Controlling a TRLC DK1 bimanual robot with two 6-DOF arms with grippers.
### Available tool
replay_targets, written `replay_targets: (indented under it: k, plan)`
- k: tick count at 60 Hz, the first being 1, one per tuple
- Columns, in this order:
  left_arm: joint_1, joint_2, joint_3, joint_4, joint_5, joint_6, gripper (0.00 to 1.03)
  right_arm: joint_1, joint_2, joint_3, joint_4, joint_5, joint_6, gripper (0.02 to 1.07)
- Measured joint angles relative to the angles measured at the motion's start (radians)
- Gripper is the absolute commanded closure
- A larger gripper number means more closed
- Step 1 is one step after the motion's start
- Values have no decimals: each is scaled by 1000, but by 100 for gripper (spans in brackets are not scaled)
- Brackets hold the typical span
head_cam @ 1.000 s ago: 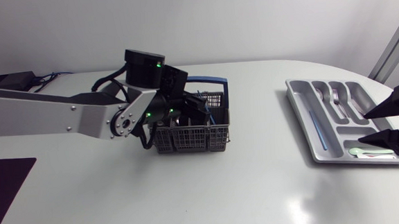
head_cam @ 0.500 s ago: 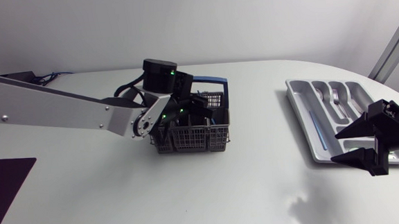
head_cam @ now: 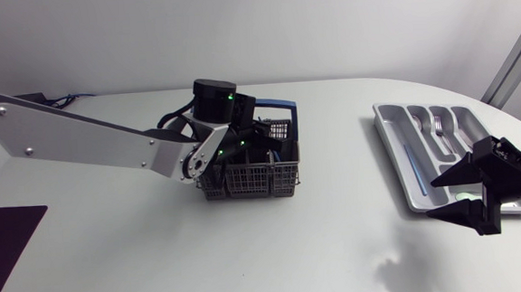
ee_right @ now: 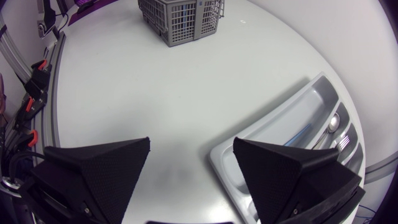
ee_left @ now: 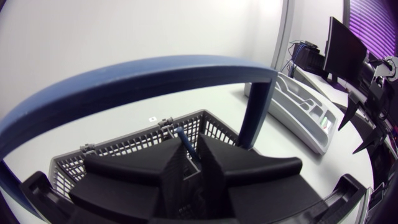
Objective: Unload the cutlery basket into the drawer organizer.
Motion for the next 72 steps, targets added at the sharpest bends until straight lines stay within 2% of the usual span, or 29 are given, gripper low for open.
replay_targets:
  k: [12, 25, 45, 51, 57, 63, 72]
  plan:
    - [-42, -65, -67, 19, -10, 10, 98, 5, -14, -31, 6, 0, 0, 10]
    - [-105, -146, -152, 83, -92, 100, 98, 17, -68, -50, 6, 0, 13, 10]
    - [-150, -340, -171, 79, -100, 179, 98, 90, -204, -88, 13, -4, 95, 10]
    - [-149, -417, -146, -8, -98, 182, 98, 129, -245, -89, 16, -5, 158, 10]
    - [-142, -468, -111, -103, -47, 172, 98, 167, -291, -89, 43, -5, 239, 10]
    - [-129, -493, -68, -224, 32, 139, 97, 220, -348, -88, 97, -4, 330, 9]
    - [-100, -495, 6, -378, 171, 93, 97, 341, -380, -56, 115, -4, 470, 6]
